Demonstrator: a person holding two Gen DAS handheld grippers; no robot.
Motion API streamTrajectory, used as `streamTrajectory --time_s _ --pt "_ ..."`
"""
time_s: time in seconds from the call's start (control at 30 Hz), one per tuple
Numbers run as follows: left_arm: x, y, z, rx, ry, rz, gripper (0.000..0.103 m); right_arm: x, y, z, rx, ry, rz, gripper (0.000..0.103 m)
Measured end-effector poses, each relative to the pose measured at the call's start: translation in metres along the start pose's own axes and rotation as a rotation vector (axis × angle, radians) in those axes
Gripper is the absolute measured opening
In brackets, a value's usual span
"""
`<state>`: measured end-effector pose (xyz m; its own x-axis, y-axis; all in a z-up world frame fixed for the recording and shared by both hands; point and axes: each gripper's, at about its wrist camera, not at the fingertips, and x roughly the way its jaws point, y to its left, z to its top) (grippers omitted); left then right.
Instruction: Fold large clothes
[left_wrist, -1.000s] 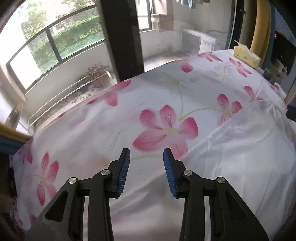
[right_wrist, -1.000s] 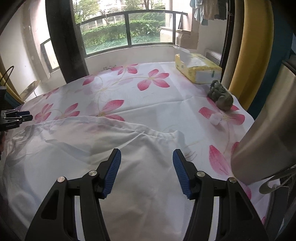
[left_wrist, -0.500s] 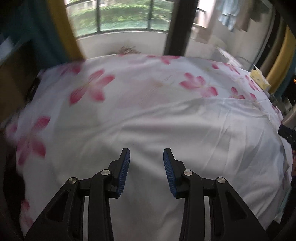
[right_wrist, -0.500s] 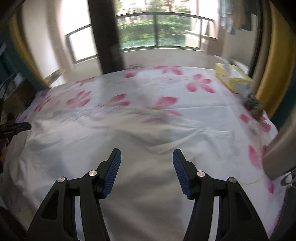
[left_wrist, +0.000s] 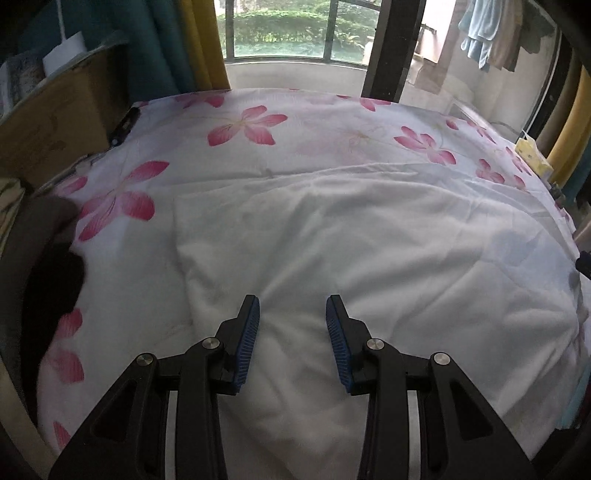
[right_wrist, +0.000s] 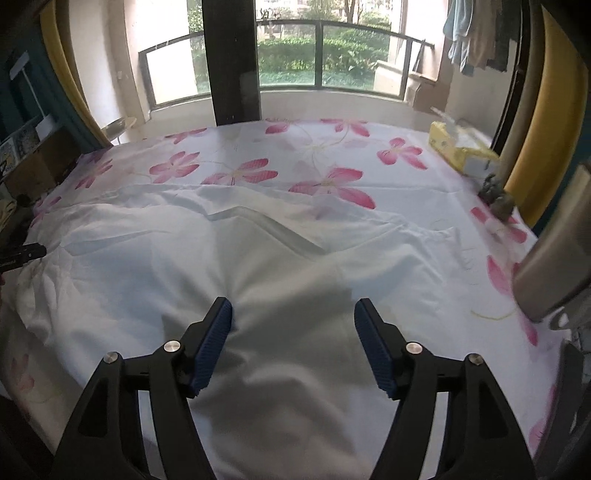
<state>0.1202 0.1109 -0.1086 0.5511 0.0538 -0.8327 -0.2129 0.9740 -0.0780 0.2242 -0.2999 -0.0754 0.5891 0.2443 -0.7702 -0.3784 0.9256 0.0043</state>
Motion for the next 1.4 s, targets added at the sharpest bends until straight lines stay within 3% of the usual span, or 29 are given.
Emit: streamTrajectory --time_s 0.23,0.4,0.7,0.93,1.1,1.3,1.4 --pt "-0.016 -0.002 -0.019 -0.018 -0.023 -0.015 0.040 -0.022 -0.005 -0.012 0.028 -0.020 -0.038 0.069" --pt "-0.036 -0.015 -0.025 -0.047 -0.088 -0.062 0.040 -0.037 -0.007 -0.029 0.030 -0.016 -0.058 0.069" --pt "-0.038 -0.070 -0.033 0.032 -0.085 -0.151 0.040 -0.060 -0.027 -0.075 0.111 0.003 -0.059 0.069" --pt "-0.040 -0.096 -0.037 0.084 -0.076 -0.170 0.040 -0.057 -0.037 -0.100 0.171 0.056 -0.025 0.072" --pt "-0.038 -0.102 -0.035 0.090 -0.064 -0.160 0.040 -0.048 -0.055 -0.105 0.226 0.084 -0.036 0.080" --pt "-0.040 -0.119 -0.023 0.116 -0.080 -0.167 0.040 -0.038 -0.061 -0.094 0.318 0.025 0.055 0.093" --pt "-0.039 -0.139 -0.010 0.157 -0.104 -0.185 0.040 -0.029 -0.055 -0.083 0.323 0.002 0.089 0.095"
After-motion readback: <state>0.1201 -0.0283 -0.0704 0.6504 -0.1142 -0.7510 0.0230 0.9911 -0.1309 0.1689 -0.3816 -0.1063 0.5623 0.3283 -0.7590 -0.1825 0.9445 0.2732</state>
